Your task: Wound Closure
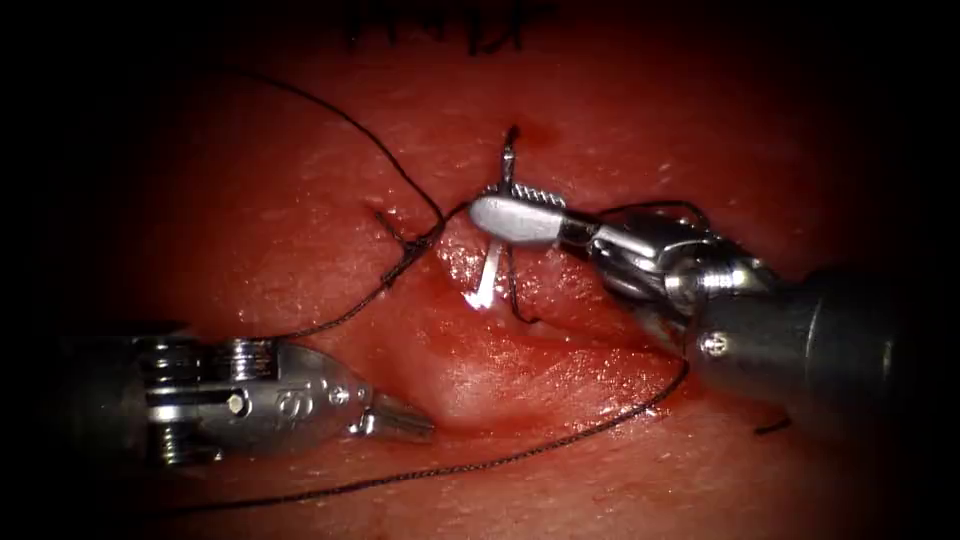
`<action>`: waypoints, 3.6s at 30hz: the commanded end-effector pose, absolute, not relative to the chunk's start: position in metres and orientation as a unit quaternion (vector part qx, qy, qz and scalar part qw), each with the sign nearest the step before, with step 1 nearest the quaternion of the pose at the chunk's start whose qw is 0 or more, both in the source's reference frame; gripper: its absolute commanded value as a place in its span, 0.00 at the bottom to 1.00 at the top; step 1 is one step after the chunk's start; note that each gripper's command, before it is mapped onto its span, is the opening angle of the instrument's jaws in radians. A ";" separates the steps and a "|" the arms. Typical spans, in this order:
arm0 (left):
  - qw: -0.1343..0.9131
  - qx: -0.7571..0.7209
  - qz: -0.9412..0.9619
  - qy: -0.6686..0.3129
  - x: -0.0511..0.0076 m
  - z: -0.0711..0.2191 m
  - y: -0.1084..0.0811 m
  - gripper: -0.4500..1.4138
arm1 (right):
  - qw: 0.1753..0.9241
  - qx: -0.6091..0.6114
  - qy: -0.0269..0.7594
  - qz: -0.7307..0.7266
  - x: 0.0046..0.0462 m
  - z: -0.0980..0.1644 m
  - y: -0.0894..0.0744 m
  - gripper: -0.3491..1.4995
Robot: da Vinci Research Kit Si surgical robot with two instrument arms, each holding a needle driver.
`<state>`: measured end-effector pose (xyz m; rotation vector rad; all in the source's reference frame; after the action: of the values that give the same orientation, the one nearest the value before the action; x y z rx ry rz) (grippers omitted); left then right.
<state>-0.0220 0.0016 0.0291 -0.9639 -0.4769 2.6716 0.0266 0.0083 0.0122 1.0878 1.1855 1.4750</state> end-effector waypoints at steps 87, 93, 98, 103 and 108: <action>0.127 -0.333 0.919 -0.167 -0.0217 0.030 0.002 0.00 | 0.527 0.321 0.521 0.589 0.0233 0.009 0.010 0.88; 0.126 -0.334 0.919 -0.168 -0.0217 0.030 0.001 0.00 | 0.673 0.211 0.563 0.430 0.0255 0.009 0.011 0.83; 0.125 -0.334 0.919 -0.168 -0.0215 0.030 0.001 0.01 | 0.706 0.159 0.567 0.392 0.0259 0.010 0.012 0.83; 0.124 -0.335 0.919 -0.169 -0.0212 0.030 0.001 0.01 | 0.716 0.156 0.557 0.390 0.0237 0.010 0.012 0.72; 0.124 -0.335 0.919 -0.169 -0.0213 0.030 0.001 0.01 | 0.712 0.198 0.535 0.409 0.0207 0.010 0.011 0.59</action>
<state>-0.0206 0.0016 0.0295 -0.9760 -0.4916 2.6788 0.0203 0.0111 0.0091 0.4394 1.1819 0.9016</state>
